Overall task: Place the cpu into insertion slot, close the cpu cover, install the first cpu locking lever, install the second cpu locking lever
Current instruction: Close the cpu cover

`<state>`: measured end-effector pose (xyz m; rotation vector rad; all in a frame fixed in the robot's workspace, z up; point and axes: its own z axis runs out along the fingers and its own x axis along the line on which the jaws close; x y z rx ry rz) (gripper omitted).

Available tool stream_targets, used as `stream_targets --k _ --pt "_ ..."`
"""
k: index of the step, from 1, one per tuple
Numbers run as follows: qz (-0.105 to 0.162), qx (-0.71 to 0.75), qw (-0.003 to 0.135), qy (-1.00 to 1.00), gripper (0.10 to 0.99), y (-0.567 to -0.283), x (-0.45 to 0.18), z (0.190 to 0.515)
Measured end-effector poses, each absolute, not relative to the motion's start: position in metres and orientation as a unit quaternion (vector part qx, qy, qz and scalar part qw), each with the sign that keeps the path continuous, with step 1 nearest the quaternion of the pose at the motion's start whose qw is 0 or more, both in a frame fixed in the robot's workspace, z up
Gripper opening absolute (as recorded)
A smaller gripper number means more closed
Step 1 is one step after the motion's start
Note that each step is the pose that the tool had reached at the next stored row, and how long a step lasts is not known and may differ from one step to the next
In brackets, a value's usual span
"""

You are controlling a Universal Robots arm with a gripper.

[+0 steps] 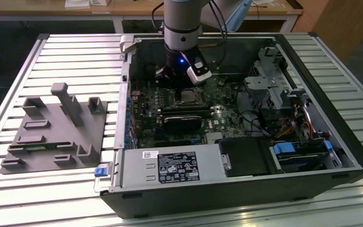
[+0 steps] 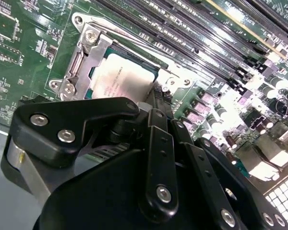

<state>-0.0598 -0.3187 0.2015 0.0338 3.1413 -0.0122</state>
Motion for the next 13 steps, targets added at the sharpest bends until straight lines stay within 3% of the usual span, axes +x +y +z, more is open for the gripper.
stream_targets --k 13 --pt "-0.004 0.009 0.0 1.0 0.106 -0.3187 -0.0555 0.2005"
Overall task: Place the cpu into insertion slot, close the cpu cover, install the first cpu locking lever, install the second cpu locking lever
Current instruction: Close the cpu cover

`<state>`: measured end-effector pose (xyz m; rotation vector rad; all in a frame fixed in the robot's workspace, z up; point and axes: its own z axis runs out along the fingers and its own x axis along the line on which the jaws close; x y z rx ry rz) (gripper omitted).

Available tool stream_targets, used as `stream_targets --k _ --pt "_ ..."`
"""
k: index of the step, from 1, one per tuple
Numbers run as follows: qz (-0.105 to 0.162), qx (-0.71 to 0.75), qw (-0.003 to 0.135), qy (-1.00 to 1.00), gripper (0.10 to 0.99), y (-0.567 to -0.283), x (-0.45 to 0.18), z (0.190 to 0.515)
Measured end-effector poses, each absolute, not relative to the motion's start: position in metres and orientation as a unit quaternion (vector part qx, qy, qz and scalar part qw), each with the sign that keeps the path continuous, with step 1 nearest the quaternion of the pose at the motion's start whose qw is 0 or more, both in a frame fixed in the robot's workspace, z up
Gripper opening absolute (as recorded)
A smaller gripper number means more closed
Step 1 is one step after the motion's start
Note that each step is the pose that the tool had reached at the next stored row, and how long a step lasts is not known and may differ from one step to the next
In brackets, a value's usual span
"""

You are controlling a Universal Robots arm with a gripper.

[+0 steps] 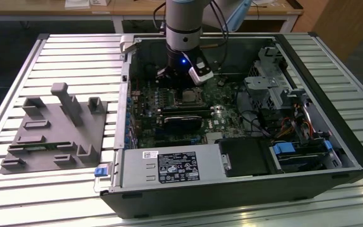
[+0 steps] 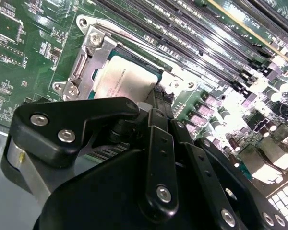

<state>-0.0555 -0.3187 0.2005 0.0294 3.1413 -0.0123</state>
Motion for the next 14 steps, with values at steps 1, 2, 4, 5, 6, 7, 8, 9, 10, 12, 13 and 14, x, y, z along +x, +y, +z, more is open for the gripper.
stream_targets --k 1,2,4,5,6,7,8,9,10,12,13,14 --pt "-0.004 0.009 0.0 1.0 0.106 -0.319 -0.055 0.2" --pt "-0.004 0.009 0.0 1.0 0.106 -0.319 -0.054 0.201" --pt "-0.004 0.009 0.0 1.0 0.106 -0.319 -0.054 0.2" --pt "-0.004 0.009 0.0 1.0 0.106 -0.319 -0.054 0.2" --pt "-0.004 0.009 0.0 1.0 0.106 -0.319 -0.054 0.2" --pt "-0.004 0.009 0.0 1.0 0.106 -0.319 -0.054 0.201" --pt "-0.004 0.009 0.0 1.0 0.106 -0.319 -0.054 0.201" --pt "-0.004 0.009 0.0 1.0 0.106 -0.319 -0.054 0.202" --pt "-0.004 0.009 0.0 1.0 0.106 -0.319 -0.054 0.204" --pt "-0.004 0.009 0.001 1.0 0.106 -0.319 -0.054 0.207" --pt "-0.004 0.009 0.001 1.0 0.106 -0.319 -0.054 0.21" --pt "-0.004 0.009 0.001 1.0 0.106 -0.319 -0.054 0.212"
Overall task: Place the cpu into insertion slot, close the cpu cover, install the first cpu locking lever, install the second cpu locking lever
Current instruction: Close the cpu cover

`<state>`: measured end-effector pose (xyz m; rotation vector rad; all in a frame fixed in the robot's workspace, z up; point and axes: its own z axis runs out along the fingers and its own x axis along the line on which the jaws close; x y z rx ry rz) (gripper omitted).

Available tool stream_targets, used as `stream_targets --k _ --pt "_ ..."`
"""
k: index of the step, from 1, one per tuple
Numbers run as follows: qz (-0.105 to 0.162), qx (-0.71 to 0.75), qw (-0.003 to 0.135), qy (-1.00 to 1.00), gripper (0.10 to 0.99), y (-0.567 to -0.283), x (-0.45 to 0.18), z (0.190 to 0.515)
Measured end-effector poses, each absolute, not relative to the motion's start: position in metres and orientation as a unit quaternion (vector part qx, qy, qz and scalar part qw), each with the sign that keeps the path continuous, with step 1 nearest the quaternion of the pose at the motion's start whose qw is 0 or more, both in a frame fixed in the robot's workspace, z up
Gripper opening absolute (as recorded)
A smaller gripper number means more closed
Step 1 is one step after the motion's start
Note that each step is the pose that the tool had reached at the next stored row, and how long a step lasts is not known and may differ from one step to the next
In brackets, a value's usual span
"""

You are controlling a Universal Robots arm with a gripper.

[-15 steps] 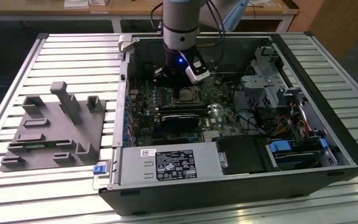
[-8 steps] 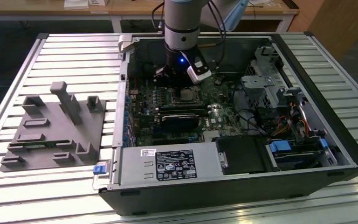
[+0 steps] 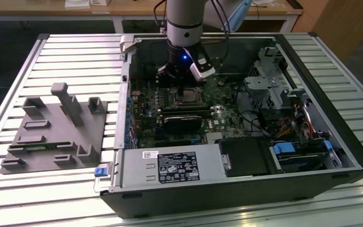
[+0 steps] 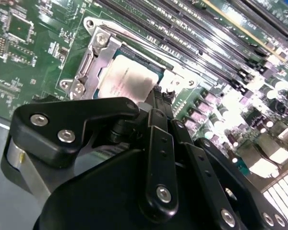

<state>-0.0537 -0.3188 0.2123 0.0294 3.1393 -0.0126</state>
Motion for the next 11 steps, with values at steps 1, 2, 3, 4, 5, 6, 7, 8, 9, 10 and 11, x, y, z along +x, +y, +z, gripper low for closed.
stream_targets --k 1,2,3,4,5,6,7,8,9,10,11 --pt "-0.004 0.009 0.001 1.0 0.106 -0.3188 -0.0536 0.2146" --pt "-0.004 0.009 0.002 1.0 0.106 -0.3188 -0.0537 0.2168" --pt "-0.004 0.009 0.002 1.0 0.106 -0.3188 -0.0537 0.2191" --pt "-0.004 0.009 0.002 1.0 0.106 -0.3187 -0.0537 0.221" --pt "-0.004 0.009 0.002 1.0 0.106 -0.3187 -0.0537 0.2221" --pt "-0.004 0.009 0.002 1.0 0.106 -0.3187 -0.0537 0.2221" --pt "-0.004 0.009 0.002 1.0 0.106 -0.3187 -0.0536 0.2221" --pt "-0.004 0.009 0.002 1.0 0.106 -0.3187 -0.053 0.2221" --pt "-0.004 0.009 0.002 1.0 0.106 -0.3187 -0.0514 0.2221" --pt "-0.004 0.009 0.002 1.0 0.106 -0.3188 -0.0489 0.2221" --pt "-0.004 0.009 0.002 1.0 0.106 -0.3187 -0.0457 0.2221"
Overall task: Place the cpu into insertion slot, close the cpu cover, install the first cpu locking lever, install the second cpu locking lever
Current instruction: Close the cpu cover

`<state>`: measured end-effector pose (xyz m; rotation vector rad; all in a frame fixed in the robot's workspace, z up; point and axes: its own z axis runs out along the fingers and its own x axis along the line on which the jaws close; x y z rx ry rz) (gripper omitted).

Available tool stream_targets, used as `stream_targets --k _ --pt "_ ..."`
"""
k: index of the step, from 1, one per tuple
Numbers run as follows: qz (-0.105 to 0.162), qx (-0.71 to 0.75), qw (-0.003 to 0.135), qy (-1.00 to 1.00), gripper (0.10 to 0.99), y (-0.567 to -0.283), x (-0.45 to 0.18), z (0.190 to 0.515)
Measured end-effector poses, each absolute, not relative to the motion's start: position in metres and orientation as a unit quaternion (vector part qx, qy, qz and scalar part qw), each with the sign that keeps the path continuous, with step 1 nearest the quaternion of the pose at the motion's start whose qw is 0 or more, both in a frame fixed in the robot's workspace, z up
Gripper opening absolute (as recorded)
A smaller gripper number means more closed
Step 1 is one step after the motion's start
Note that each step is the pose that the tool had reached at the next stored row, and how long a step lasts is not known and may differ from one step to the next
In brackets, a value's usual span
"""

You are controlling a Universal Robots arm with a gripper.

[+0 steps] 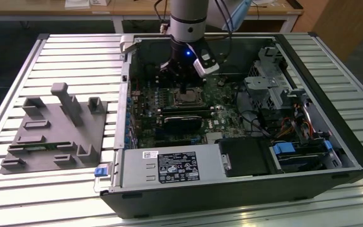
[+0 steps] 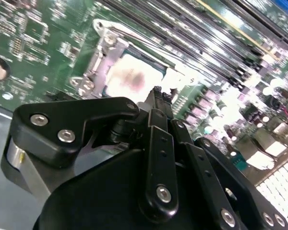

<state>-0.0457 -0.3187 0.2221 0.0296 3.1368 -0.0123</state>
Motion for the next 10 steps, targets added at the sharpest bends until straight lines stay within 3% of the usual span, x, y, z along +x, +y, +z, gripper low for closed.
stream_targets --k 10 --pt "-0.004 0.009 0.001 1.0 0.106 -0.319 -0.029 0.226"
